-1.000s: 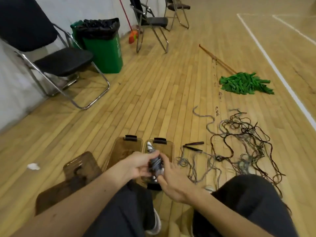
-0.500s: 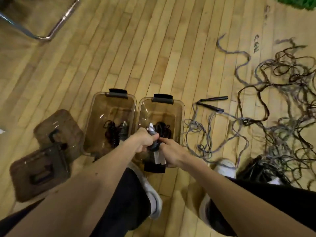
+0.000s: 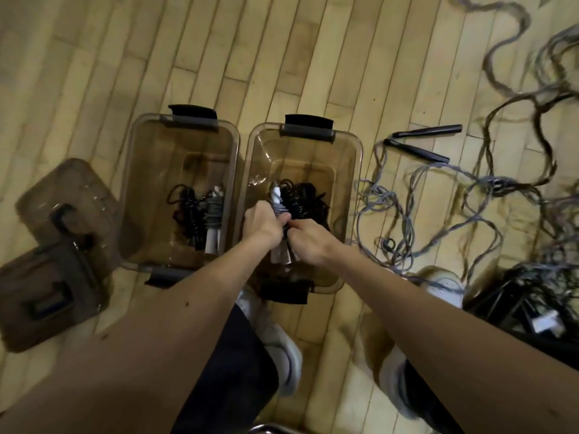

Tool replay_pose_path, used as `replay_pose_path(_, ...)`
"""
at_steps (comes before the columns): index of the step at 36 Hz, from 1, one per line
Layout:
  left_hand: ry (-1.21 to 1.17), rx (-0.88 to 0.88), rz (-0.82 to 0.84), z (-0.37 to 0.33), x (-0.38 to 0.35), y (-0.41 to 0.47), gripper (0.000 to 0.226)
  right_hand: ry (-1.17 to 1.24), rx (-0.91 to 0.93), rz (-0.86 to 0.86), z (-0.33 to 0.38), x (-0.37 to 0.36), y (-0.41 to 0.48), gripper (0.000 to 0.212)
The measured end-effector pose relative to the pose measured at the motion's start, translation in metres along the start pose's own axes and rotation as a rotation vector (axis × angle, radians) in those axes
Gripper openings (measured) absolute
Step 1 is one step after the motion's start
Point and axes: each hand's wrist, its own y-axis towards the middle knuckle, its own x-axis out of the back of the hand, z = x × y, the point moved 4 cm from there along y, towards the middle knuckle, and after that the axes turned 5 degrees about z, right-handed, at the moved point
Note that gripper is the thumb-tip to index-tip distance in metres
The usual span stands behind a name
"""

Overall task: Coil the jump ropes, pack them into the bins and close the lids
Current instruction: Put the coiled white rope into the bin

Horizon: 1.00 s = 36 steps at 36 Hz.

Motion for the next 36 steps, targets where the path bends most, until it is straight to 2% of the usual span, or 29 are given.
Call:
replay_pose_path(4,0.274,-0.087,-0.09,-0.013,0.007,-0.015,0.038,-0.011,-0.006,0.012,-0.001,-0.001,-0.005,0.03)
replay_pose_path(8,0.574,-0.246,-0.195,-0.043,0.017,-0.038,0.077,0.0,-0.01,-0.031,-0.001,0.028,-0.023,0.029)
replay_pose_path(10,0.674,-0.376,-0.318,-0.064,0.02,-0.056,0.076,-0.01,-0.02,-0.024,0.0,0.049,-0.038,0.025)
replay_pose_path(12,0.639,-0.557,-0.375,-0.089,0.012,-0.077,0.06,-0.089,-0.033,-0.035,0.0,0.079,-0.054,0.022)
replay_pose_path(14,0.477,-0.704,-0.235,-0.111,-0.008,-0.096,0.042,-0.209,-0.058,-0.055,-0.004,0.11,-0.072,0.021)
replay_pose_path(17,0.41,-0.791,0.027,-0.134,-0.056,-0.117,0.033,-0.373,-0.14,-0.056,-0.027,0.155,-0.102,0.023)
replay_pose_path(22,0.384,-0.739,0.228,-0.142,-0.141,-0.113,0.024,-0.511,-0.233,-0.055,-0.099,0.195,-0.142,0.025)
replay_pose_path(25,0.403,-0.687,0.362,-0.132,-0.185,-0.103,0.035,-0.515,-0.257,-0.034,-0.151,0.187,-0.143,0.034)
replay_pose_path(28,0.482,-0.708,0.469,-0.118,-0.222,-0.094,0.054,-0.495,-0.288,-0.04,-0.207,0.169,-0.13,0.045)
replay_pose_path(30,0.505,-0.705,0.538,-0.112,-0.239,-0.089,0.063,-0.487,-0.285,-0.053,-0.233,0.153,-0.116,0.044)
replay_pose_path(33,0.521,-0.663,0.611,-0.106,-0.258,-0.082,0.059,-0.504,-0.247,-0.111,-0.25,0.136,-0.095,0.04)
replay_pose_path(36,0.566,-0.676,0.612,-0.099,-0.268,-0.079,0.049,-0.663,-0.198,-0.176,-0.253,0.128,-0.082,0.042)
